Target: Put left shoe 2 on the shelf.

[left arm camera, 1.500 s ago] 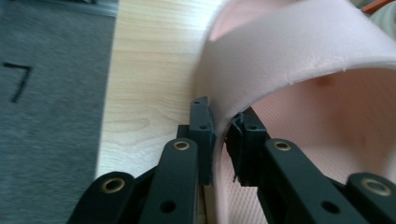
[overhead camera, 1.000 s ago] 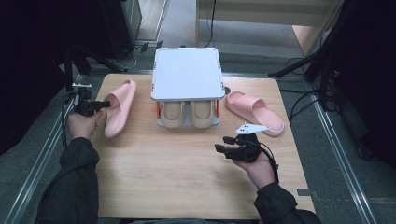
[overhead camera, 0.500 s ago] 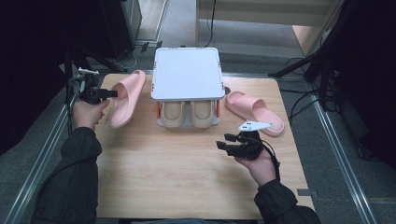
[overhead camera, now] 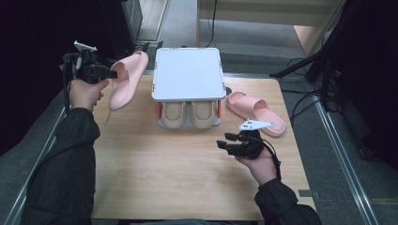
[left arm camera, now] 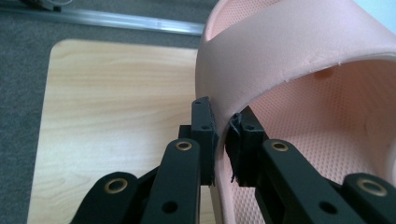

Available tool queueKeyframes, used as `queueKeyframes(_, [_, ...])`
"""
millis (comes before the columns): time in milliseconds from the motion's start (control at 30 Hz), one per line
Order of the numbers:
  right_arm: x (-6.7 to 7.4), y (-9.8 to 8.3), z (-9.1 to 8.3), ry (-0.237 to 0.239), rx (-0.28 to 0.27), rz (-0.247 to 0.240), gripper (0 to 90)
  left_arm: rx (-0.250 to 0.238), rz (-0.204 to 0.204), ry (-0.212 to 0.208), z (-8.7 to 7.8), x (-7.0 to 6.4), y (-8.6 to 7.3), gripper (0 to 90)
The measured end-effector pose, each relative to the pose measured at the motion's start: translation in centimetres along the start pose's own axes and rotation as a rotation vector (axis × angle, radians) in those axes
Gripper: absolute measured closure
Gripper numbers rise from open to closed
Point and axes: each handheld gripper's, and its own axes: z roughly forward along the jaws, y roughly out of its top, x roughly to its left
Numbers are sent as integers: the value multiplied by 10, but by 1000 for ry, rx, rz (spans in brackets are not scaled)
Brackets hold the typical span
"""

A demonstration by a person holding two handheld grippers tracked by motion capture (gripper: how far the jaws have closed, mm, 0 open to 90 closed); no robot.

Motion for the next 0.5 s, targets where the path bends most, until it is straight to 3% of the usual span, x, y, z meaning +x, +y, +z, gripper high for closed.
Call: queueKeyframes(500, [6, 1, -1, 13, -15, -23, 500, -7, 48, -29, -4, -60, 42, 819])
